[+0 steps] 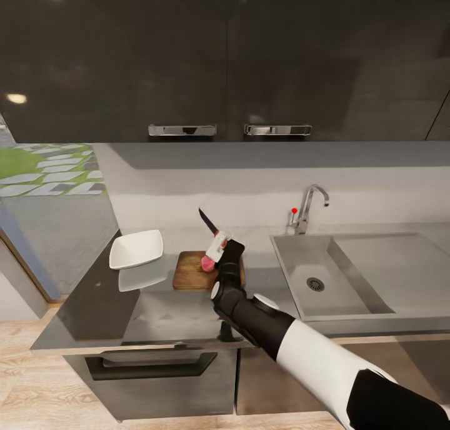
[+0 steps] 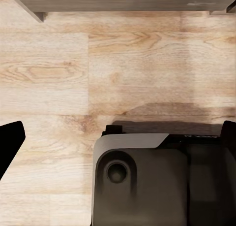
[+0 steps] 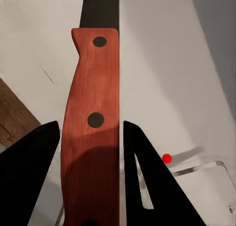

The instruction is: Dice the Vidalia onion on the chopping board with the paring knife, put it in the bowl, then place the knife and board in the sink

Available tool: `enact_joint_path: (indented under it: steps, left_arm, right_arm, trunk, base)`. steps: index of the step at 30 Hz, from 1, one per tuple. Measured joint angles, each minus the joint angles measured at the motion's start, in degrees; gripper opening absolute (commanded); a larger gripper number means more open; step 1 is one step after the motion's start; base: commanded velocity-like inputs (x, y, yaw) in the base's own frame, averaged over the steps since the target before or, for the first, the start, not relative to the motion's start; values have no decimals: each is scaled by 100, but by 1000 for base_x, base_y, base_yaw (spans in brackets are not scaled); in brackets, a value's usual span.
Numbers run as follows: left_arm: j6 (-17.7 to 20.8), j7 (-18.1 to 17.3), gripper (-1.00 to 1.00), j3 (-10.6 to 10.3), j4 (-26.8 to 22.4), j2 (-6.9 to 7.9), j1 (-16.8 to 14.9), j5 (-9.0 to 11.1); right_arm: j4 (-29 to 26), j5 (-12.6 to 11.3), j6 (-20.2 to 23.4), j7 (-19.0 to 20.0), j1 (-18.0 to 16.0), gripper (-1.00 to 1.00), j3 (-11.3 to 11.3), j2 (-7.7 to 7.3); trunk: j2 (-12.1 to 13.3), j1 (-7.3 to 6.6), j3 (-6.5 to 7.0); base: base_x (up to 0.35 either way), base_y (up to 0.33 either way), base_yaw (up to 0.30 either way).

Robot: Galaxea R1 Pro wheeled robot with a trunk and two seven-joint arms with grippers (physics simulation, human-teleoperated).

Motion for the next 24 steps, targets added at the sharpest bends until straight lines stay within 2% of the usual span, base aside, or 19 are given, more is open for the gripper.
enact_joint_path:
  steps: [6,9,24]
  left_arm:
    - [0,0,100,0,0,0,0,0]
    - [0,0,100,0,0,0,1,0]
    - [0,0,100,0,0,0,-2,0]
  right_arm:
    - [0,-11,10,7,107,-100,341,0]
    - [0,-12,14,10,152,-100,413,0]
    - [156,-15,-11,43,200,-100,448,0]
  trunk:
    - [0,0,0]
    - [0,0,0]
    - [0,0,0]
  base:
    - [0,0,0]
    - [0,0,0]
    - [0,0,0]
